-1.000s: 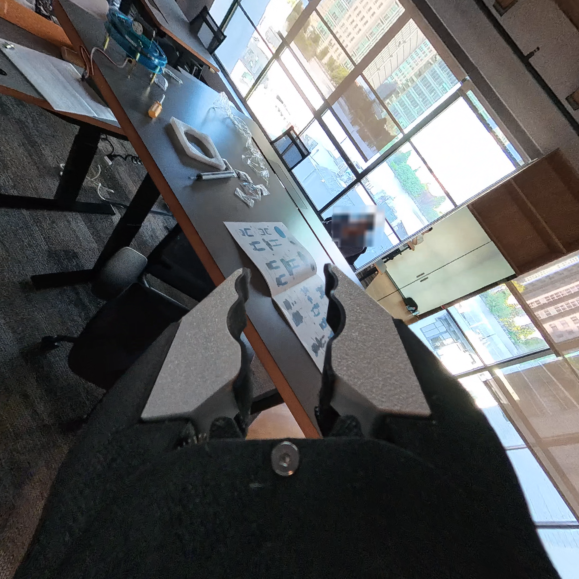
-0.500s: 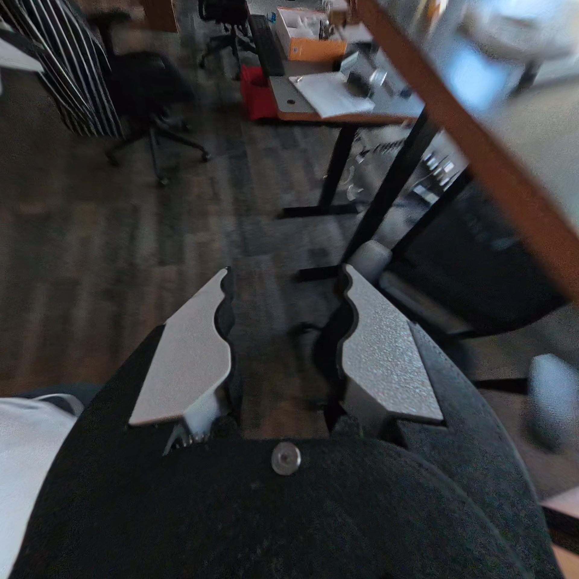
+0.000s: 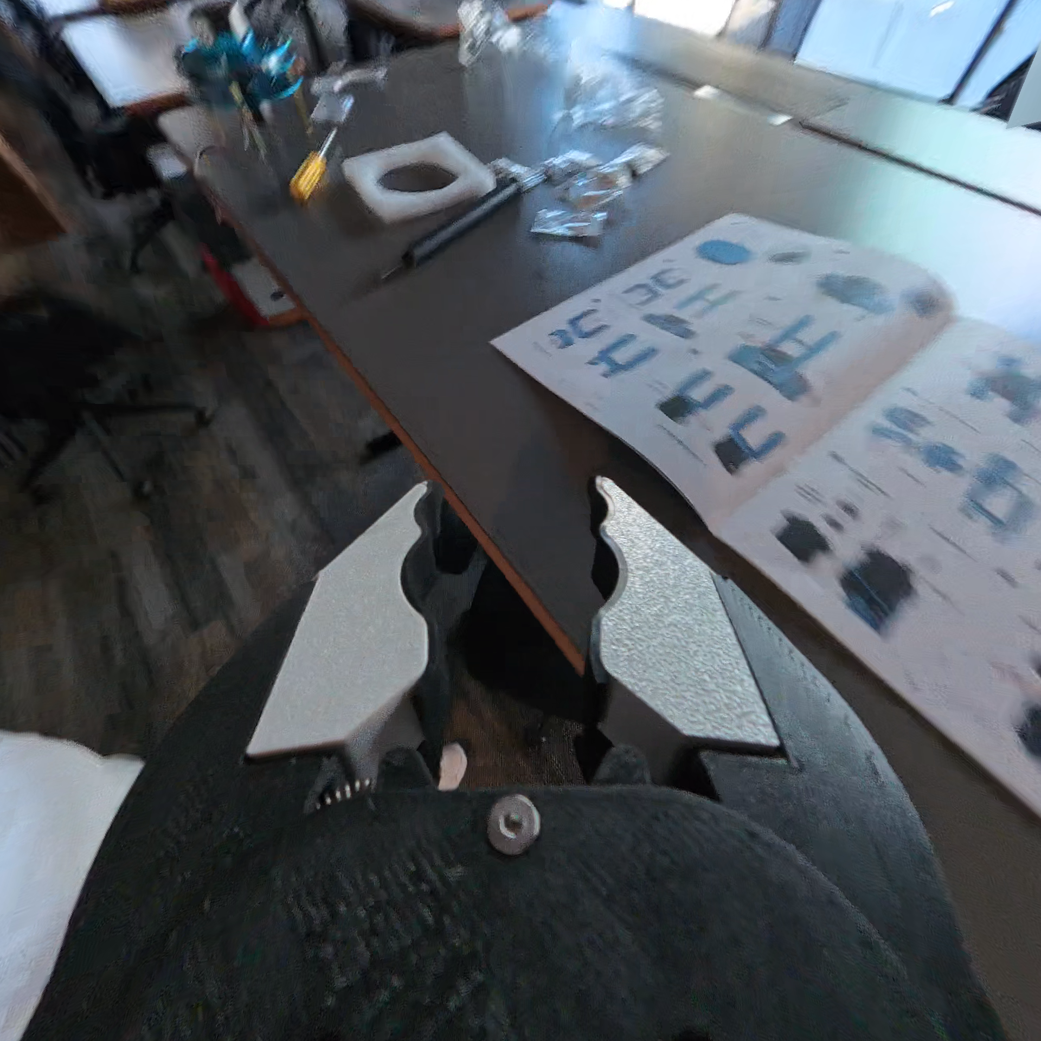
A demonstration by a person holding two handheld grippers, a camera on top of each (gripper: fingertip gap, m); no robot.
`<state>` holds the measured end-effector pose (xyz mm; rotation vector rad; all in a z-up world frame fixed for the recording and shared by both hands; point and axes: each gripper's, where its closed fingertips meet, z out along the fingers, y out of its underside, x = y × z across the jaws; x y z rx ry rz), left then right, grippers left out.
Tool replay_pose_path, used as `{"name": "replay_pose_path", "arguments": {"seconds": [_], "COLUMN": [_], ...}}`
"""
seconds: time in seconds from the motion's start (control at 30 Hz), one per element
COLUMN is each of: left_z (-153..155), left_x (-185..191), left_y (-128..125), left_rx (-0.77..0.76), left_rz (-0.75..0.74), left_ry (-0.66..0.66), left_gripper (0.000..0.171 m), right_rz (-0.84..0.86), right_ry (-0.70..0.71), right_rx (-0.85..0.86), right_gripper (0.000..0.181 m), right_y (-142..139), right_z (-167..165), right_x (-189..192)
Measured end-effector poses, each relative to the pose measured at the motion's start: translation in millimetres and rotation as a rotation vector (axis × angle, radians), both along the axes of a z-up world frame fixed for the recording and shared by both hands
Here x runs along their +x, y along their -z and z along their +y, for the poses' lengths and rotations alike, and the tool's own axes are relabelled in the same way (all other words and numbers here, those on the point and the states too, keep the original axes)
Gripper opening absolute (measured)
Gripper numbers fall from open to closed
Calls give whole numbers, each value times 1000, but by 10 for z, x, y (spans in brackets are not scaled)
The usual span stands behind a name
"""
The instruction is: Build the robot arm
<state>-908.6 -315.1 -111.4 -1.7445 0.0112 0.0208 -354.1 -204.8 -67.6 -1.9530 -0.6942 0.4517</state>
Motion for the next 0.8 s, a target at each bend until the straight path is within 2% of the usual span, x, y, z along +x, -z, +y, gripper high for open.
{"name": "replay_pose_path", "arguments": {"seconds": [0.07, 0.2, 0.37, 0.47, 0.53, 0.63, 0.8], "left_z": [267, 584, 724, 788, 847, 959, 1239], "left_x": [191, 521, 495, 352, 214, -21, -501], "left_y": [-27, -146, -228, -223, -149, -3, 179], "left_rx": [-1, -15, -71, -56, -74, -116, -182], "left_rz": [-32, -33, -6, -24, -40, -55, -6], "left_ry": [37, 120, 113, 102, 110, 153, 263], "left_gripper": [80, 77, 73, 71, 70, 70, 68], "right_rz": [-20, -3, 80, 60, 0, -86, -97], "right_ry": [-148, -370, -518, -453, -364, -286, -193], "right_rx": [-24, -7, -98, -90, -81, -75, -86], "right_gripper": [55, 55, 51, 49, 50, 49, 48], "right_y": [65, -40, -220, -81, 143, 446, 625], "right_z": [238, 693, 1080, 1350, 1562, 1746, 1857], "right_x": [-495, -1538, -2868, -3526, -3824, -4111, -4424]}}
